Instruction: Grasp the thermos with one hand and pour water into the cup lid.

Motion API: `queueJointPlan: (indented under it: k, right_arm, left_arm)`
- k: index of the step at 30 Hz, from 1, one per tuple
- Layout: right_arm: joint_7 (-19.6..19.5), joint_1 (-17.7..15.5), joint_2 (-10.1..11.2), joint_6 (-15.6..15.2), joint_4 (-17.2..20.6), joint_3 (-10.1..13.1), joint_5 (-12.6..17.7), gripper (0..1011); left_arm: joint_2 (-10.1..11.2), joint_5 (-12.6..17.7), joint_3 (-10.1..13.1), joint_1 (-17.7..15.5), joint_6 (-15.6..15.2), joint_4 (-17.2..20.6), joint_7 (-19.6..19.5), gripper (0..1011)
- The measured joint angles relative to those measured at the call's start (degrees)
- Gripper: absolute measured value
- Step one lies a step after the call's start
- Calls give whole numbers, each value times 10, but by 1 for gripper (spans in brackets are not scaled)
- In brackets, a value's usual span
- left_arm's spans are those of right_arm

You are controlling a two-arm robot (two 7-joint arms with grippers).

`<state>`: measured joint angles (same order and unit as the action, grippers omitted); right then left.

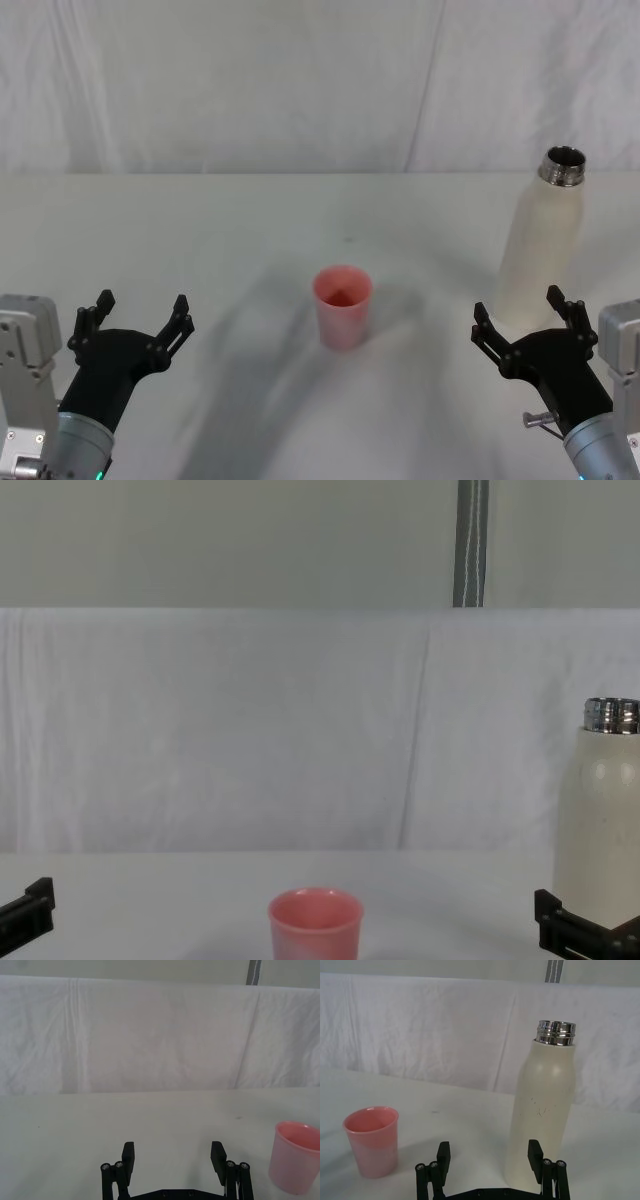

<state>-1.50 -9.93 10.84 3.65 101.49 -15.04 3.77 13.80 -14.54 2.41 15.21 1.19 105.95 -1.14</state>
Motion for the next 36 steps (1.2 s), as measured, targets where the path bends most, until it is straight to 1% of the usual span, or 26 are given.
queueJointPlan:
  k: [24,26,28,31,32,36]
  right_arm:
    - [0,0,0,0,0,0,0,1000]
    - [1,-2,-3,0,0,7,4,1001]
    - [5,-5,-8,0,1,22,16,1001]
    - [13,-3,-13,2,-2,33,28,1001]
    - [19,1,-17,4,-7,40,38,1001]
    - [34,15,-24,9,-21,55,54,1000]
  left_arm:
    - [0,0,0,0,0,0,0,1001]
    - [0,0,0,0,0,0,0,1001]
    - [0,0,0,0,0,0,0,1001]
    - [0,0,0,0,0,0,0,1001]
    - [0,0,0,0,0,0,0,1001]
    - [0,0,0,0,0,0,0,1001]
